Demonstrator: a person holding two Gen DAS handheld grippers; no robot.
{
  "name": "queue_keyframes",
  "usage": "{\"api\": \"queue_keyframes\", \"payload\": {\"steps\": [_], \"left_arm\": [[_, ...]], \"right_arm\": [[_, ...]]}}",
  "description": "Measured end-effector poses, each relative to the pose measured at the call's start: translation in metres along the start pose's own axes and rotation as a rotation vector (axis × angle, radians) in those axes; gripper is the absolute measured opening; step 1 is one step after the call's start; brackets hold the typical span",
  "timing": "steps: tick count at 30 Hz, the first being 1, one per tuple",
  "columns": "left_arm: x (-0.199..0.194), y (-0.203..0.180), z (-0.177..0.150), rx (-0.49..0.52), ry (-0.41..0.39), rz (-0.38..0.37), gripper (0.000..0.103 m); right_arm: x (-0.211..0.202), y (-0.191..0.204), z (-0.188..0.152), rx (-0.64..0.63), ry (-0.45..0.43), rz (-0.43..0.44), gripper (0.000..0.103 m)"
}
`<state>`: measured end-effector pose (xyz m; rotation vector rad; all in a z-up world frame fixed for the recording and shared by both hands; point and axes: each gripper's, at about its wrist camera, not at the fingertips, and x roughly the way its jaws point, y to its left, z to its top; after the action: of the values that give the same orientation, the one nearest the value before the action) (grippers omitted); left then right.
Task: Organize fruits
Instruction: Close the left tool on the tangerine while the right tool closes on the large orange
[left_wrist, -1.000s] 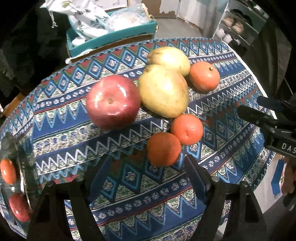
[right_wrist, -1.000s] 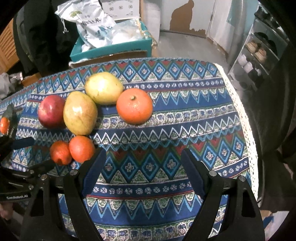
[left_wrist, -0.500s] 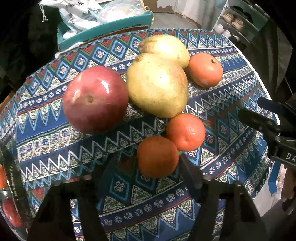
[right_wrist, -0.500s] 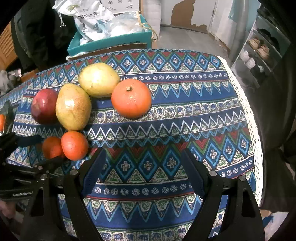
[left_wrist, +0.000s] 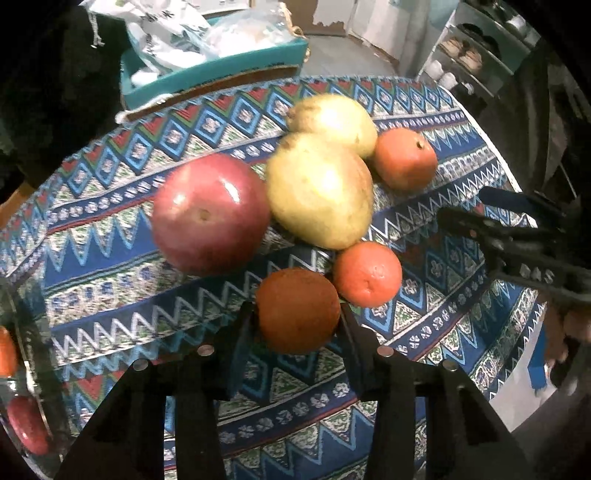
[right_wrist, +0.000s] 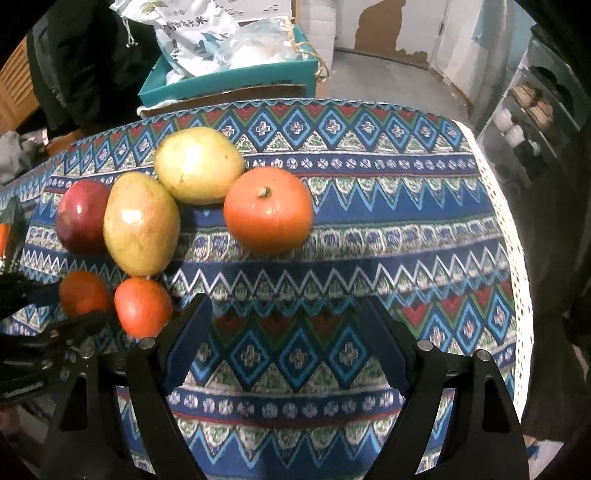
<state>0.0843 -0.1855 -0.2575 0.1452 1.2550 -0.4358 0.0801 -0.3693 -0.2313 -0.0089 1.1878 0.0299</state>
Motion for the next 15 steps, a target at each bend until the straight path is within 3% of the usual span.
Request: {"api": "queue_keyframes", "payload": {"steps": [15], "left_arm": [[-0.02,0.036,0.001,-0.091,-0.034,-0.003,0.045]], "right_arm": [[0.036,0.003,0.053,-0.061,0.037,0.047,0.083]]}}
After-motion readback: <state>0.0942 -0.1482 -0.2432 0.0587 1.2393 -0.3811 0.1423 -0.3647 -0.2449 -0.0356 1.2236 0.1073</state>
